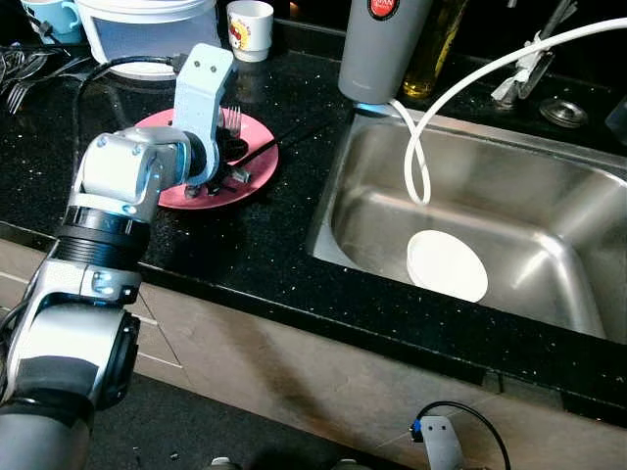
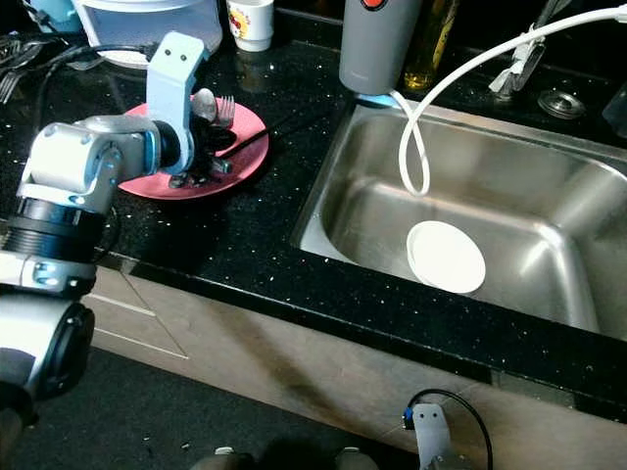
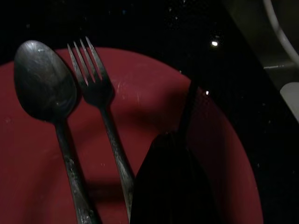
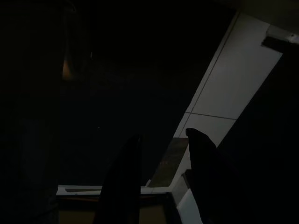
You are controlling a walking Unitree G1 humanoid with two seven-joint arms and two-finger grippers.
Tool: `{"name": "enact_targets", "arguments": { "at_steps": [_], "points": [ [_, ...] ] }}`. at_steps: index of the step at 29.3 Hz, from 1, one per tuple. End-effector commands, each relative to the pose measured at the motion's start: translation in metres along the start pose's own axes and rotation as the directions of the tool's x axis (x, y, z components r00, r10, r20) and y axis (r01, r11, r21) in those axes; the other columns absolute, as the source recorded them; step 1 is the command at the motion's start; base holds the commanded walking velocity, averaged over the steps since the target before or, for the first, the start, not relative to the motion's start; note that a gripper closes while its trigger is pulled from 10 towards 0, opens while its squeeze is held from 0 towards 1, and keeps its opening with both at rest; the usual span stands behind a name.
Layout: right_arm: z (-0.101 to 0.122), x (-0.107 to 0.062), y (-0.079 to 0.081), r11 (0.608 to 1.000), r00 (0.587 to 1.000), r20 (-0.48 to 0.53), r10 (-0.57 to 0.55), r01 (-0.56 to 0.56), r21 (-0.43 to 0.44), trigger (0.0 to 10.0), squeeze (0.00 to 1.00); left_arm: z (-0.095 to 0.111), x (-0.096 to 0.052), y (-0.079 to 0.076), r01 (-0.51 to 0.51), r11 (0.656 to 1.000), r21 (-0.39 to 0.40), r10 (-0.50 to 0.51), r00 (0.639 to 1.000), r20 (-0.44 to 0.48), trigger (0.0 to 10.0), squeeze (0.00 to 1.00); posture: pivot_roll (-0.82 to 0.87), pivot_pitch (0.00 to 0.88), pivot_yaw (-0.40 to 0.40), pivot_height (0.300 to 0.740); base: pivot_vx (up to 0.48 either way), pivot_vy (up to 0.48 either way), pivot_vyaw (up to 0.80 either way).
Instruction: Kitchen organization
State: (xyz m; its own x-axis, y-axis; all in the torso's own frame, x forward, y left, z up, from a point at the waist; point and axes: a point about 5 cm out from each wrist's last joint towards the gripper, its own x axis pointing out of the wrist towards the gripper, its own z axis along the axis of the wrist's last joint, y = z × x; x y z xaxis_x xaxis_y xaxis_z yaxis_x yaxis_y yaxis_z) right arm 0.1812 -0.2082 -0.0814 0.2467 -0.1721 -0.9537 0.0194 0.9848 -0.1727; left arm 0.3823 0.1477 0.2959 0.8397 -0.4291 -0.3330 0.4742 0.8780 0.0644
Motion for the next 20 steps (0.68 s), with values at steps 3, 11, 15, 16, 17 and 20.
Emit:
{"name": "enact_targets", "arguments": {
  "at_steps": [3,11,15,16,17,20],
  "points": [
    [-0.006,0.001,-0.002,1.000,1.000,-0.016,-0.006,0.006,-0.002,10.0,0.00,-0.003,-0.001,-0.001,0.003,1.000,0.021,-0.003,1.000,-0.013,0.0,0.00,0.08,0.169,-0.028,0.740,0.000,0.000,0.00],
    [-0.006,0.001,-0.002,1.000,1.000,-0.015,-0.006,0.006,-0.004,10.0,0.00,0.002,-0.003,0.001,-0.014,1.000,0.009,0.014,0.999,0.039,0.0,0.00,0.08,0.172,-0.027,0.740,0.000,0.000,0.00],
    [-0.005,0.001,-0.002,1.000,1.000,-0.013,-0.006,0.006,-0.004,10.0,0.00,0.014,-0.007,0.005,-0.035,0.999,-0.015,0.037,0.991,0.126,2.2,0.00,0.08,0.173,-0.027,0.740,0.000,0.000,0.00],
    [-0.005,0.001,-0.002,1.000,1.000,-0.013,-0.006,0.006,-0.004,10.0,0.00,0.019,-0.010,0.006,-0.040,0.999,-0.021,0.043,0.986,0.159,3.3,0.09,0.08,0.175,-0.028,0.740,0.000,0.000,0.00],
    [-0.005,0.001,-0.002,1.000,1.000,-0.013,-0.006,0.006,-0.004,10.0,0.00,0.024,-0.012,0.006,-0.042,0.999,-0.030,0.047,0.982,0.182,4.7,0.67,0.08,0.176,-0.028,0.740,0.000,0.000,0.00],
    [-0.005,0.001,-0.002,1.000,1.000,-0.013,-0.006,0.006,-0.005,10.0,0.00,0.029,-0.015,0.006,-0.039,0.998,-0.041,0.046,0.979,0.201,10.0,1.00,0.08,0.176,-0.028,0.740,0.000,0.000,0.00]
  ]
}}
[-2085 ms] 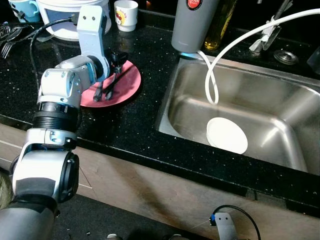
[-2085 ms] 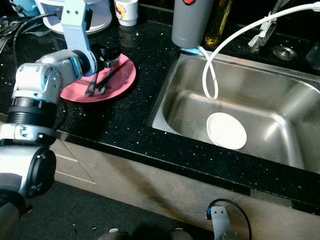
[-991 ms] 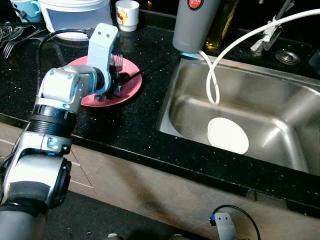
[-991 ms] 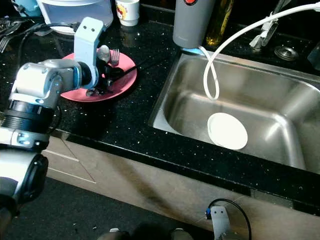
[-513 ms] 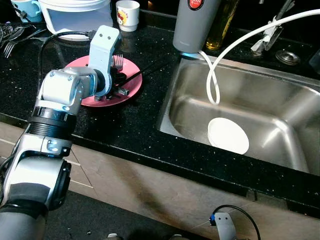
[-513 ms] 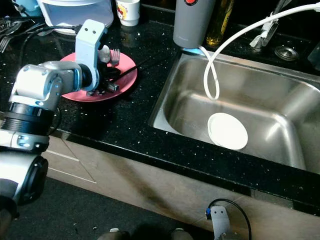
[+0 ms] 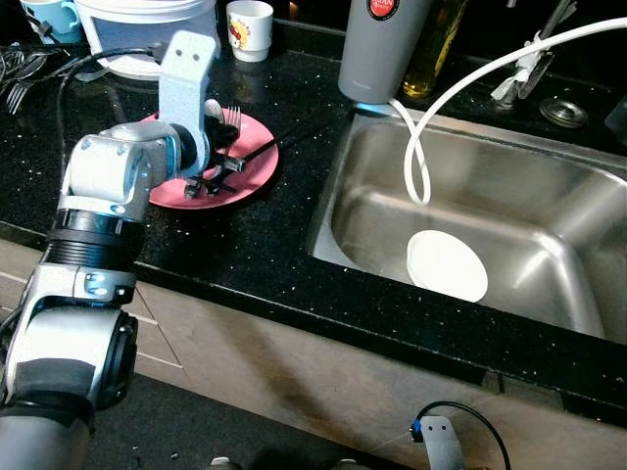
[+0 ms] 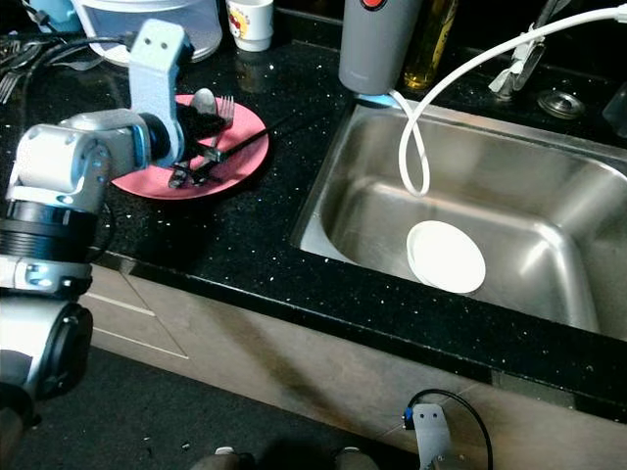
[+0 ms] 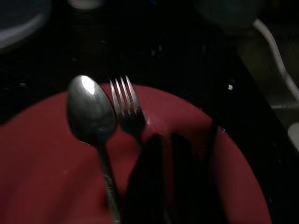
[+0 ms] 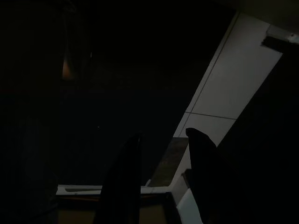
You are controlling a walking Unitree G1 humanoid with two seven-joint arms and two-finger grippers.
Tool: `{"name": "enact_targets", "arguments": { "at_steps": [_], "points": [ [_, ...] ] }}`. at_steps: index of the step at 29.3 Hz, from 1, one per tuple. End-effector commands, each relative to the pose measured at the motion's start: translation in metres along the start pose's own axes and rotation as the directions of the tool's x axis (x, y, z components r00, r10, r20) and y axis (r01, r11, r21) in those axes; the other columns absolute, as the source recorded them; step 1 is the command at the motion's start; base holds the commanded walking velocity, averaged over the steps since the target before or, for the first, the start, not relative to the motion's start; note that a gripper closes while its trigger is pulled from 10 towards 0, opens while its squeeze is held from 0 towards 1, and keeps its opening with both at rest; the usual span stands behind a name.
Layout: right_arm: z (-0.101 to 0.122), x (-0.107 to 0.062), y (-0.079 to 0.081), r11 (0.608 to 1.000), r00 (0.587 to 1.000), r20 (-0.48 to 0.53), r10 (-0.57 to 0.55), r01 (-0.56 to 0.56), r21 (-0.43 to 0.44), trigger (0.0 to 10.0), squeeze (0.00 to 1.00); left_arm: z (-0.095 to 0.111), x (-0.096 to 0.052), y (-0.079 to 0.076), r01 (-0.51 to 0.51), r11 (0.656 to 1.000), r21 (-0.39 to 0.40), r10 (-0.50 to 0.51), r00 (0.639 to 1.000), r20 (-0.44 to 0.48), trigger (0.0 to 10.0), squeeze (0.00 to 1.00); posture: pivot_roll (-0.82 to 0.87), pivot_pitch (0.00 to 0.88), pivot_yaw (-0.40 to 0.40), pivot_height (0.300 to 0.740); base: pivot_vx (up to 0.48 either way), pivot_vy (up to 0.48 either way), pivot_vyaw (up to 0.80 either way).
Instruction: Kitchen organization
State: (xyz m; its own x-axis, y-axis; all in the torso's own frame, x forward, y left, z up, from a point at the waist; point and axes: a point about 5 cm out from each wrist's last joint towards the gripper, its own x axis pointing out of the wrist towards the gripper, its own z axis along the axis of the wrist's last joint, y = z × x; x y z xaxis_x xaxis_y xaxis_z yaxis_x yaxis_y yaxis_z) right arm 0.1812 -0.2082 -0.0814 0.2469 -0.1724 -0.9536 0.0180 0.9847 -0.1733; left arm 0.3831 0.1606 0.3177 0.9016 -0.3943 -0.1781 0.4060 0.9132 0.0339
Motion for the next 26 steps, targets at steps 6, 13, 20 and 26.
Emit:
{"name": "enact_targets", "arguments": {
  "at_steps": [6,13,20,26],
  "points": [
    [-0.005,0.001,-0.002,1.000,1.000,-0.012,-0.006,0.006,-0.003,10.0,0.00,0.001,0.003,-0.013,0.080,0.997,-0.022,-0.081,0.997,-0.007,10.0,1.00,0.08,0.179,-0.026,0.740,0.000,0.000,0.00],
    [-0.005,0.001,-0.001,1.000,1.000,-0.012,-0.006,0.006,0.000,10.0,0.00,-0.007,0.007,-0.015,0.093,0.995,-0.036,-0.094,0.995,-0.043,10.0,1.00,0.07,0.179,-0.025,0.740,0.000,0.000,0.00],
    [-0.005,0.001,-0.002,1.000,1.000,-0.012,-0.007,0.007,0.002,10.0,0.00,-0.026,0.011,-0.011,0.082,0.992,-0.097,-0.096,0.986,-0.140,10.0,0.00,0.08,0.181,-0.024,0.740,0.000,0.000,0.00],
    [-0.005,0.001,-0.002,1.000,1.000,-0.011,-0.010,0.011,0.005,10.0,0.00,-0.037,0.013,-0.013,0.109,0.983,-0.148,-0.136,0.973,-0.187,7.2,0.00,0.07,0.181,-0.025,0.740,0.000,0.000,0.00]
  ]
}}
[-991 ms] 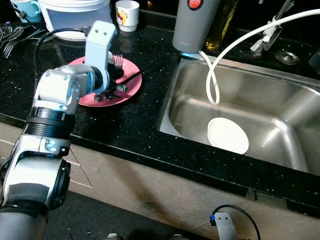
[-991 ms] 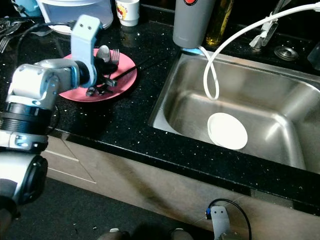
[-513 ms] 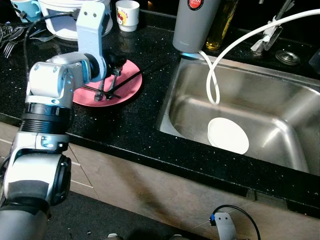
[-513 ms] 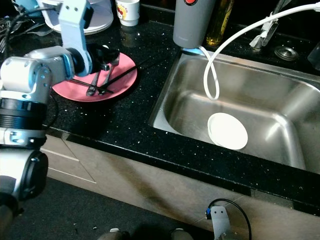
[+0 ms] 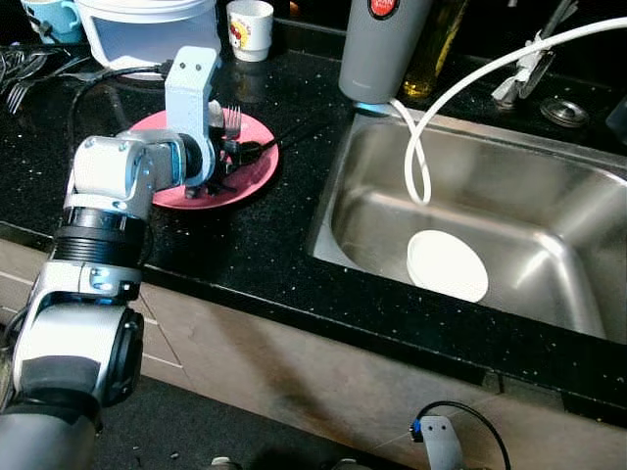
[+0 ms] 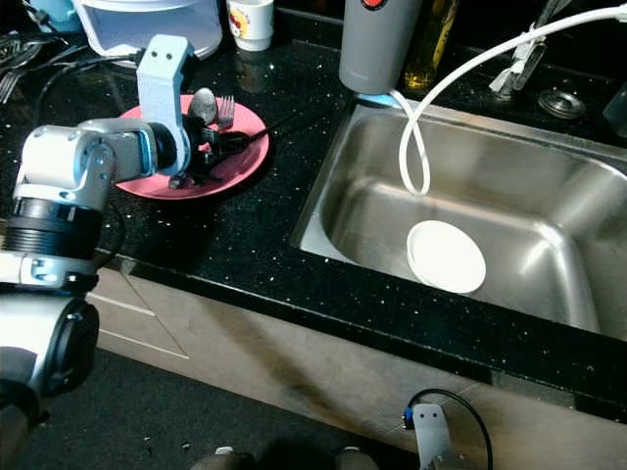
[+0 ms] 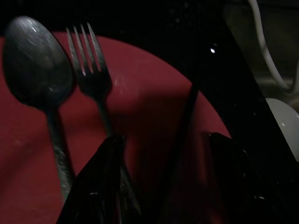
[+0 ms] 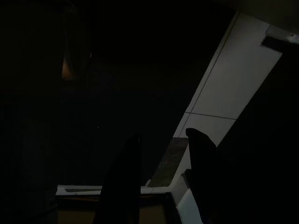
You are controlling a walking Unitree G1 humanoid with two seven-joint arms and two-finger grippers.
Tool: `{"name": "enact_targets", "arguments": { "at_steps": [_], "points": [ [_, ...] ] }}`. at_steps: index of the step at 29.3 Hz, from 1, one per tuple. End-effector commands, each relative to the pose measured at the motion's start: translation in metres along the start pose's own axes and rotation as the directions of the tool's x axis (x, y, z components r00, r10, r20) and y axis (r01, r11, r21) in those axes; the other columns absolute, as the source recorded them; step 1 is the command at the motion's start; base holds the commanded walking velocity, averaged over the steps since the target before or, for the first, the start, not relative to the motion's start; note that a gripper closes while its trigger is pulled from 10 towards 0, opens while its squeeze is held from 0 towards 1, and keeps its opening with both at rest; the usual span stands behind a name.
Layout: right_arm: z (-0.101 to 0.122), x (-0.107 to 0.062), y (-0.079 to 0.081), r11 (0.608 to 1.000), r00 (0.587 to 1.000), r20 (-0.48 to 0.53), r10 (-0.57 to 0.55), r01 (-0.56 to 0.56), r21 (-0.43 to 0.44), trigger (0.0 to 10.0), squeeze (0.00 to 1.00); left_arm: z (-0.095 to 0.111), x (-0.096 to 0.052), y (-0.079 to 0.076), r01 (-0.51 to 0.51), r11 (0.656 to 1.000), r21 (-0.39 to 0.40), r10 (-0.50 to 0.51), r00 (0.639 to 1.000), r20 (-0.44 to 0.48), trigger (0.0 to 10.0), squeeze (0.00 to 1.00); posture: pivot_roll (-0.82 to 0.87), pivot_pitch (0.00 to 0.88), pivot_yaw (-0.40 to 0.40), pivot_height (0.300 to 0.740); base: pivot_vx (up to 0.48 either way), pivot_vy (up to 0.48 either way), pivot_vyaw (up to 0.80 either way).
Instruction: Kitchen organization
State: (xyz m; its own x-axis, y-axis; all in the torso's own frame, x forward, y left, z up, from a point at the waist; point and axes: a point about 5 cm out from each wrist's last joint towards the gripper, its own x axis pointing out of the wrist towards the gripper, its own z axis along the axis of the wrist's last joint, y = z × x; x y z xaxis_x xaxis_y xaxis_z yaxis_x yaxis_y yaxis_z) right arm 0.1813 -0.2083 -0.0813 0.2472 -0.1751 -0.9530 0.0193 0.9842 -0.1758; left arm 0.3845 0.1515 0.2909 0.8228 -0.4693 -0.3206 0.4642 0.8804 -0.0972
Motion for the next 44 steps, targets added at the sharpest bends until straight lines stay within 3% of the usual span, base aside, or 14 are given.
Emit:
{"name": "enact_targets", "arguments": {
  "at_steps": [1,2,4,5,24,27,30,31,33,34,35,36,39,44],
  "points": [
    [-0.005,0.001,-0.002,1.000,1.000,-0.012,-0.008,0.008,0.004,10.0,0.00,-0.012,0.005,-0.002,0.025,0.999,-0.028,-0.027,0.999,-0.047,7.2,0.00,0.07,0.181,-0.025,0.740,0.000,0.000,0.00],
    [-0.005,0.001,-0.002,1.000,1.000,-0.011,-0.008,0.008,0.004,10.0,0.00,-0.013,0.006,-0.003,0.034,0.999,-0.037,-0.036,0.998,-0.057,7.2,0.00,0.07,0.181,-0.026,0.740,0.000,0.000,0.00],
    [-0.005,0.001,-0.002,1.000,1.000,-0.011,-0.010,0.010,0.004,10.0,0.00,-0.016,0.006,-0.004,0.048,0.998,-0.051,-0.052,0.996,-0.079,1.5,0.00,0.07,0.181,-0.026,0.740,0.000,0.000,0.00],
    [-0.005,0.001,-0.002,1.000,1.000,-0.011,-0.010,0.010,0.004,10.0,0.00,-0.018,0.006,-0.003,0.050,0.997,-0.058,-0.055,0.994,-0.090,0.0,0.00,0.07,0.181,-0.026,0.740,0.000,0.000,0.00],
    [-0.005,0.001,-0.002,1.000,1.000,-0.010,-0.014,0.014,0.002,10.0,0.00,-0.019,0.004,-0.003,0.042,0.997,-0.060,-0.048,0.993,-0.104,0.0,0.00,0.07,0.171,-0.026,0.740,0.000,0.000,0.00],
    [-0.006,0.001,-0.002,1.000,1.000,-0.010,-0.014,0.014,0.000,10.0,0.00,-0.012,0.003,-0.003,0.041,0.999,-0.034,-0.043,0.997,-0.056,0.0,0.00,0.08,0.166,-0.028,0.740,0.000,0.000,0.00],
    [-0.006,0.001,-0.002,1.000,1.000,-0.009,-0.014,0.014,-0.005,10.0,0.00,0.019,-0.005,-0.009,0.054,0.998,0.035,-0.059,0.982,0.177,0.0,0.00,0.08,0.157,-0.028,0.740,0.000,0.000,0.00],
    [-0.006,0.001,-0.002,1.000,1.000,-0.009,-0.014,0.014,-0.006,10.0,0.00,0.034,-0.011,-0.014,0.065,0.996,0.065,-0.081,0.954,0.288,0.7,0.00,0.08,0.154,-0.029,0.740,0.000,0.000,0.00],
    [-0.006,0.001,-0.002,1.000,1.000,-0.009,-0.014,0.014,-0.006,10.0,0.00,0.034,-0.011,-0.014,0.065,0.996,0.065,-0.081,0.954,0.288,0.7,0.00,0.08,0.154,-0.029,0.740,0.000,0.000,0.00],
    [-0.006,0.001,-0.002,1.000,1.000,-0.006,-0.013,0.013,-0.008,10.0,0.00,0.056,-0.024,-0.027,0.132,0.988,0.085,-0.156,0.884,0.441,7.8,0.00,0.07,0.158,-0.030,0.740,0.000,0.000,0.00],
    [-0.006,0.001,-0.002,1.000,1.000,-0.006,-0.013,0.013,-0.008,10.0,0.00,0.056,-0.024,-0.027,0.132,0.988,0.085,-0.156,0.884,0.441,7.8,0.00,0.07,0.158,-0.030,0.740,0.000,0.000,0.00],
    [-0.006,0.001,-0.002,1.000,1.000,-0.005,-0.013,0.013,-0.009,10.0,0.00,0.062,-0.029,-0.034,0.175,0.980,0.092,-0.198,0.854,0.481,10.0,0.00,0.07,0.158,-0.030,0.740,0.000,0.000,0.00],
    [-0.006,0.001,-0.002,1.000,1.000,0.000,-0.013,0.013,-0.006,10.0,0.00,0.069,-0.038,-0.053,0.298,0.942,0.155,-0.332,0.761,0.558,10.0,0.00,0.07,0.160,-0.028,0.740,0.000,0.000,0.00],
    [-0.005,0.001,-0.002,1.000,1.000,0.005,-0.013,0.013,-0.005,10.0,0.00,0.066,-0.038,-0.057,0.301,0.936,0.184,-0.350,0.730,0.587,10.0,0.00,0.07,0.163,-0.026,0.740,0.000,0.000,0.00]
  ]
}}
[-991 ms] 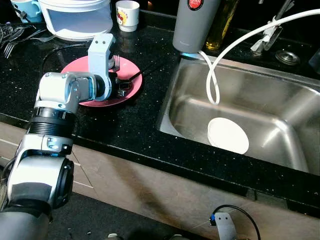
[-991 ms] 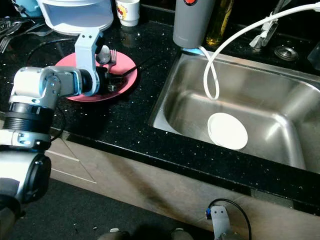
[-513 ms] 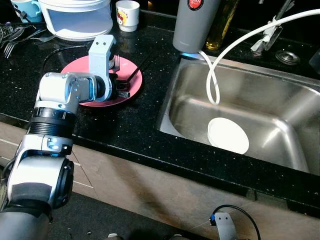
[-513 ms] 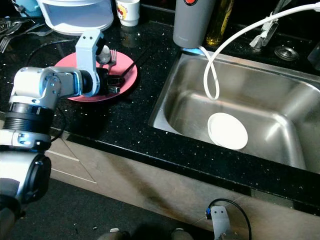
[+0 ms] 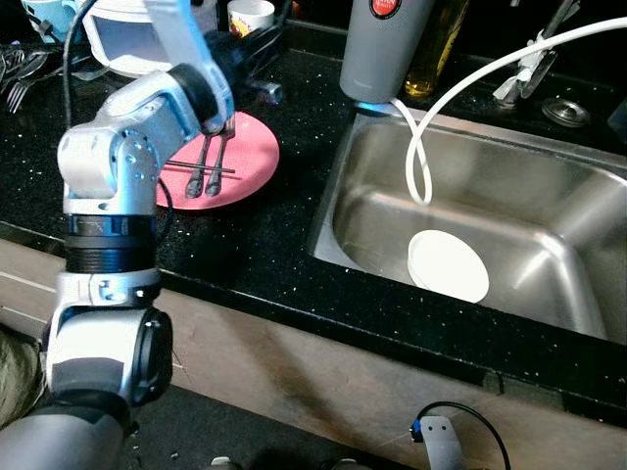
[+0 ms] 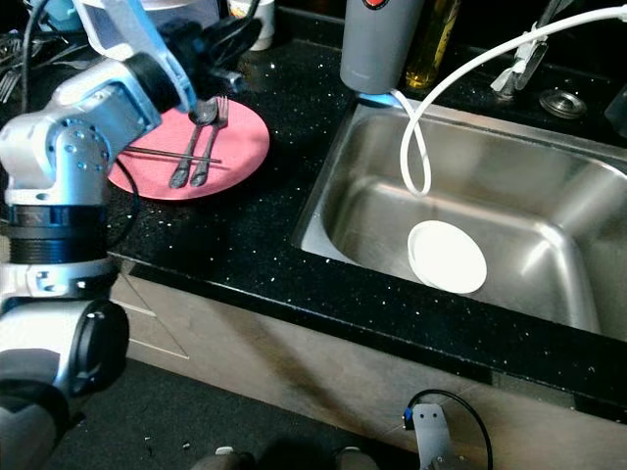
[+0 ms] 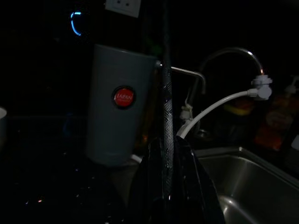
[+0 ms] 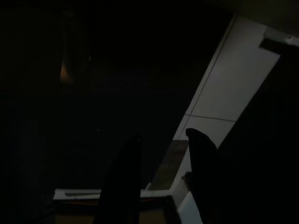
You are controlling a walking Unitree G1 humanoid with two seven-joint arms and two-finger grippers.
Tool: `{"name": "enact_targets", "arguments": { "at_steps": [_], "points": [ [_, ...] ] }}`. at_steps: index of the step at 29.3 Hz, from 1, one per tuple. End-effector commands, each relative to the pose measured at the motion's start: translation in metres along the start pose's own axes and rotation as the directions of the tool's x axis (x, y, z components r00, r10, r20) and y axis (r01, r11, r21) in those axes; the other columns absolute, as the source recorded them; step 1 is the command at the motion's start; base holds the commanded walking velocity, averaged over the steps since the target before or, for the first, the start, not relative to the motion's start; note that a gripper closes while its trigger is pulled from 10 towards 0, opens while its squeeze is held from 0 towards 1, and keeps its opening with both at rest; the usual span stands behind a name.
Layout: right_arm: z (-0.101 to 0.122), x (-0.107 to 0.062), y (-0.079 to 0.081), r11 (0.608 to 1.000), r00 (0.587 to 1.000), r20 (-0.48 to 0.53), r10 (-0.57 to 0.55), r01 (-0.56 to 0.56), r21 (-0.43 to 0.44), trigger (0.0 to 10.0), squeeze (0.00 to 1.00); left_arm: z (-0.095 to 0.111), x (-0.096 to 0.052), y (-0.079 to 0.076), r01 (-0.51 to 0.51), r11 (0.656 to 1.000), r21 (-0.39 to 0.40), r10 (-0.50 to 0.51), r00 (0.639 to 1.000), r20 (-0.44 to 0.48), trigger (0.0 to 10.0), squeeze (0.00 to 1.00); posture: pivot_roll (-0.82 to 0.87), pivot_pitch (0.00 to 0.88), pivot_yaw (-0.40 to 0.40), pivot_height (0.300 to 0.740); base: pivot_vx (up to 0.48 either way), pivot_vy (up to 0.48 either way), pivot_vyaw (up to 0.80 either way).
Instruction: Kitchen organization
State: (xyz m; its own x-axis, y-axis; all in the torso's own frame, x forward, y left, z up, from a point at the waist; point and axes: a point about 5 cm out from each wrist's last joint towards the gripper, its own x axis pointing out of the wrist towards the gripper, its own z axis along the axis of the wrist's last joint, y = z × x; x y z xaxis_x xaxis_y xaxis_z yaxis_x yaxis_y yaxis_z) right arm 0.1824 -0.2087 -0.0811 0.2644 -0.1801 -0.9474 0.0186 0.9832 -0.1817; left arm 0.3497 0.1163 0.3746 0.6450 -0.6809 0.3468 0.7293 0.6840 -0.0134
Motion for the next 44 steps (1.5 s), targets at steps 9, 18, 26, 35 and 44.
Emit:
{"name": "enact_targets", "arguments": {
  "at_steps": [9,18,26,35,44],
  "points": [
    [-0.005,0.001,0.000,1.000,1.000,0.000,0.015,-0.015,0.015,10.0,0.00,-0.015,-0.002,-0.021,0.163,0.984,-0.077,-0.160,0.986,0.038,10.0,0.00,0.07,0.170,-0.025,0.740,0.000,0.000,-0.18],
    [-0.005,0.001,0.000,1.000,1.000,-0.011,0.016,-0.016,0.008,10.0,0.00,-0.050,-0.003,-0.040,0.310,0.950,0.031,-0.301,0.938,-0.172,10.0,0.00,0.06,0.174,-0.020,0.740,0.000,0.000,-0.80],
    [-0.005,0.001,0.000,1.000,1.000,-0.004,0.012,-0.012,0.013,10.0,0.00,-0.063,-0.005,-0.033,0.289,0.938,0.192,-0.216,0.919,-0.331,10.0,0.00,0.06,0.174,-0.020,0.740,0.000,0.000,-0.76],
    [-0.004,0.001,-0.001,1.000,1.000,0.002,0.012,-0.012,0.003,10.0,0.00,-0.096,-0.012,-0.013,0.423,0.701,0.574,0.057,0.769,-0.636,10.0,0.00,0.06,0.176,-0.022,0.740,0.000,0.000,0.00],
    [-0.004,0.001,0.000,1.000,1.000,0.003,0.009,-0.009,0.004,10.0,0.00,-0.107,-0.007,-0.020,0.476,0.657,0.584,0.034,0.755,-0.654,10.0,1.00,0.06,0.175,-0.018,0.740,0.000,0.000,0.00]
  ]
}}
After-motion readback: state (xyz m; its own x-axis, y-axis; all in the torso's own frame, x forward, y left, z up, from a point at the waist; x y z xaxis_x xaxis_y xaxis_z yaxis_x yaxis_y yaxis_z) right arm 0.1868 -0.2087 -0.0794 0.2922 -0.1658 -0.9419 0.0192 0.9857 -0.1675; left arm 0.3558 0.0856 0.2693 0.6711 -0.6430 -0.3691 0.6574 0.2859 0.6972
